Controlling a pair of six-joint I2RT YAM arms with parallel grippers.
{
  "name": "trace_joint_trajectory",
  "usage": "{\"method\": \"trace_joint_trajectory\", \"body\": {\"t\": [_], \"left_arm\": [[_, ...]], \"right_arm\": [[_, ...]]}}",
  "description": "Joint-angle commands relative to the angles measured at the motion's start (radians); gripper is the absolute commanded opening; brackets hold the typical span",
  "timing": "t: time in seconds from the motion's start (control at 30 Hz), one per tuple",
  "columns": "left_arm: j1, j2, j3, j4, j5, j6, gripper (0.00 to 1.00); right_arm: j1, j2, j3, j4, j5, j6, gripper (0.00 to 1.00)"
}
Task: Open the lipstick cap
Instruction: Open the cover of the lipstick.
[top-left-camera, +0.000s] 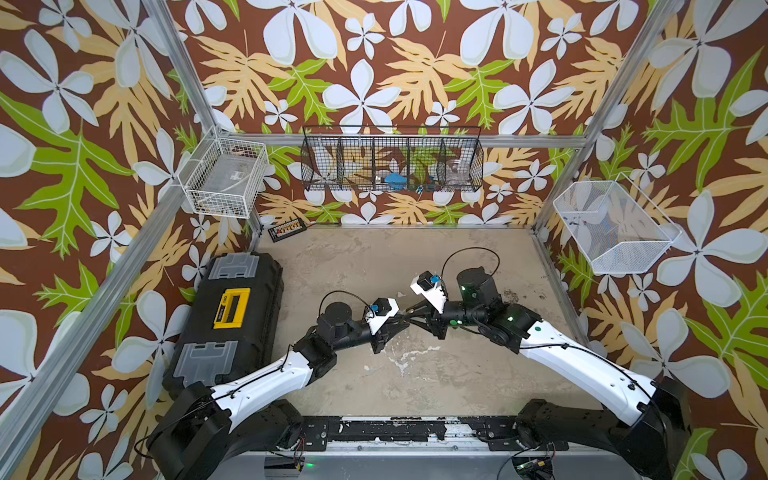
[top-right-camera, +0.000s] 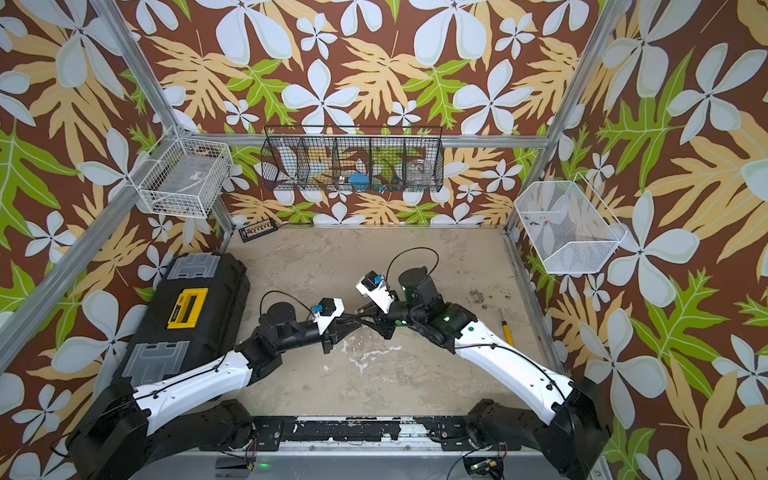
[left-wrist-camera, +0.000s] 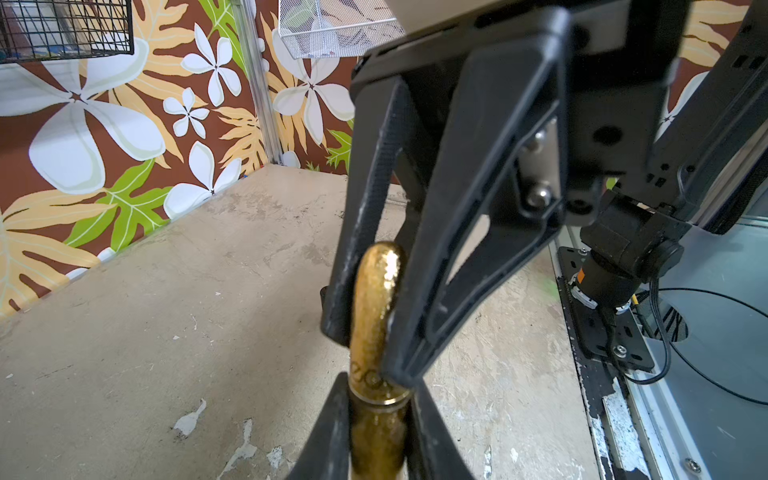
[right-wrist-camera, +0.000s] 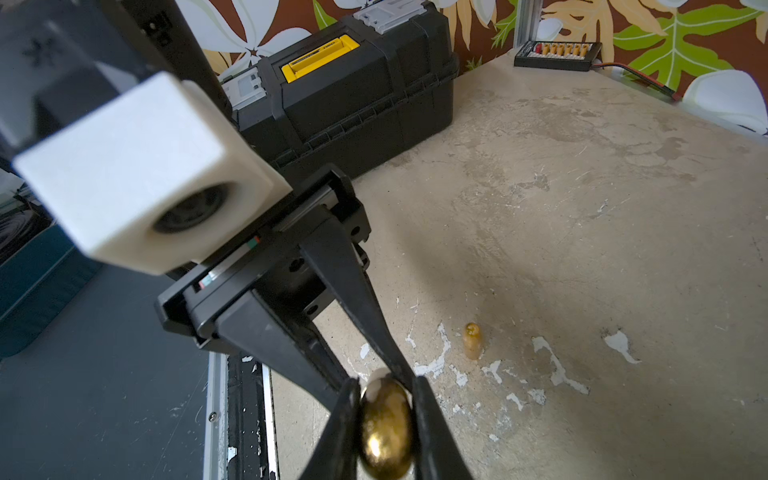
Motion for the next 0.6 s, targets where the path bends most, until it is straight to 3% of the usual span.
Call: {"method": "trace_joint_trajectory", "body": {"t": [0.0,0.57], "left_arm": [[0.0,0.0,0.008,-0.001,0.006,0.01,0.14],[0.0,0.002,0.002,-0.007,0.008,0.02,0.13]], "right_arm": [[0.002,-0.003,0.001,0.011,-0.008,0.006,0.21],[0.002,-0.05,0.021,0.013,0.04,0.004,0.2]]}}
